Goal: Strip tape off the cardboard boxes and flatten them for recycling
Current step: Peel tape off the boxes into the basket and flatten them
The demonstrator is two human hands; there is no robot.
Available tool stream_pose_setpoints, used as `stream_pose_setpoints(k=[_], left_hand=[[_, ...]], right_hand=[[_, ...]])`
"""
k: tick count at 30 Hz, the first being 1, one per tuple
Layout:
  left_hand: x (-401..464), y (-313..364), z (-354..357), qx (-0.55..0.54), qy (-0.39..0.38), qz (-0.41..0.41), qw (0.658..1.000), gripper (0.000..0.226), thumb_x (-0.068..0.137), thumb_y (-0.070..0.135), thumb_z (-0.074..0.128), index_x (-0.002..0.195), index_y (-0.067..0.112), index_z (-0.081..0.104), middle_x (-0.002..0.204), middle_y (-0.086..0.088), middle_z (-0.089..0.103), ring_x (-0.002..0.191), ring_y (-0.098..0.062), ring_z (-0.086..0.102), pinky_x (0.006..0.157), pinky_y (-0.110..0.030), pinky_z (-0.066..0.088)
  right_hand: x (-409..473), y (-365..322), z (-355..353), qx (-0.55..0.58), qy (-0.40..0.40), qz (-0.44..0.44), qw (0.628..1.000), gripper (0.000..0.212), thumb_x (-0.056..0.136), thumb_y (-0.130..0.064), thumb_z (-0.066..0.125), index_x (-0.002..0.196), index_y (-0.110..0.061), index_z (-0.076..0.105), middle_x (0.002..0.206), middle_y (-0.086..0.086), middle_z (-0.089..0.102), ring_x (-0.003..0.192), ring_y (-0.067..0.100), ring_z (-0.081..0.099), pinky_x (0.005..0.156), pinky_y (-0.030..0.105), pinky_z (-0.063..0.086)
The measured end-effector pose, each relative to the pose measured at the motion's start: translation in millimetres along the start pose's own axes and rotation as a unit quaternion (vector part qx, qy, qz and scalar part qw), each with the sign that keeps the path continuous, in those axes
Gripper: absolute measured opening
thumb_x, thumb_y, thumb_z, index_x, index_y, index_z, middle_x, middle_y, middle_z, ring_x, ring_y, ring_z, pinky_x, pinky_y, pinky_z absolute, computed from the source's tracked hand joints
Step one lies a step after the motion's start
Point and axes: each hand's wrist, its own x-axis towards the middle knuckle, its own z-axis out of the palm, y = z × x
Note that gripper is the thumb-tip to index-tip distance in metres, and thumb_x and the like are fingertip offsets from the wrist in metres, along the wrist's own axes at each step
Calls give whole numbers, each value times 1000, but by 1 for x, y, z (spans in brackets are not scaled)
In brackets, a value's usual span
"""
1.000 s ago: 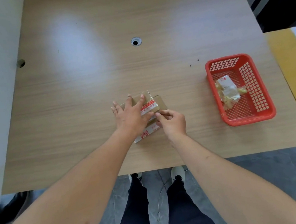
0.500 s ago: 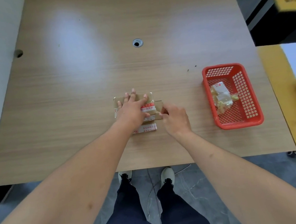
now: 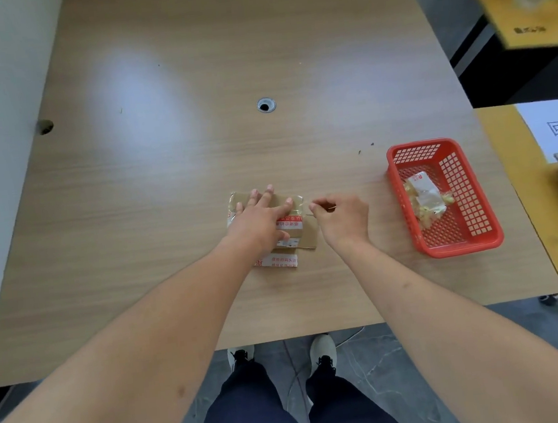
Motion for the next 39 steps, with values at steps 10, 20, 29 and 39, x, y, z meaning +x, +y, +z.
stream_pose_setpoints(k=[10,20,29,39], left_hand=[[7,-11,-5,21,-17,48,998,76,98,38,64,159,46,19,170,1,-10,156,-30,-10,125,-55,4],[7,-16,-6,-27,4,54,998,61,101,54,48,157,46,25,171,3,-5,156,-27,-10,124,-52,-3],[8,0,-6,-124,45,-16,991,40,106,34,48,144,46,50,170,4,13,157,-23,-1,123,-54,-4],[16,23,-15,-161,94,-107,977,21,100,31,63,117,31,75,144,0,49,144,-28,38,118,-57,26]], right_hand=[[-6,-16,27,27,-16,72,997,15,79,-38,87,79,-24,81,73,-12,74,73,4,68,70,16,48],[2,-7,46,-2,24,130,991,16,100,-16,61,84,-16,57,91,6,62,79,27,65,74,41,58],[16,6,25,195,21,136,971,16,93,-5,71,93,-14,58,79,12,73,60,19,74,63,39,65],[13,29,22,-10,-88,-119,989,27,93,-22,74,119,-21,67,85,-5,78,82,21,70,78,37,53]])
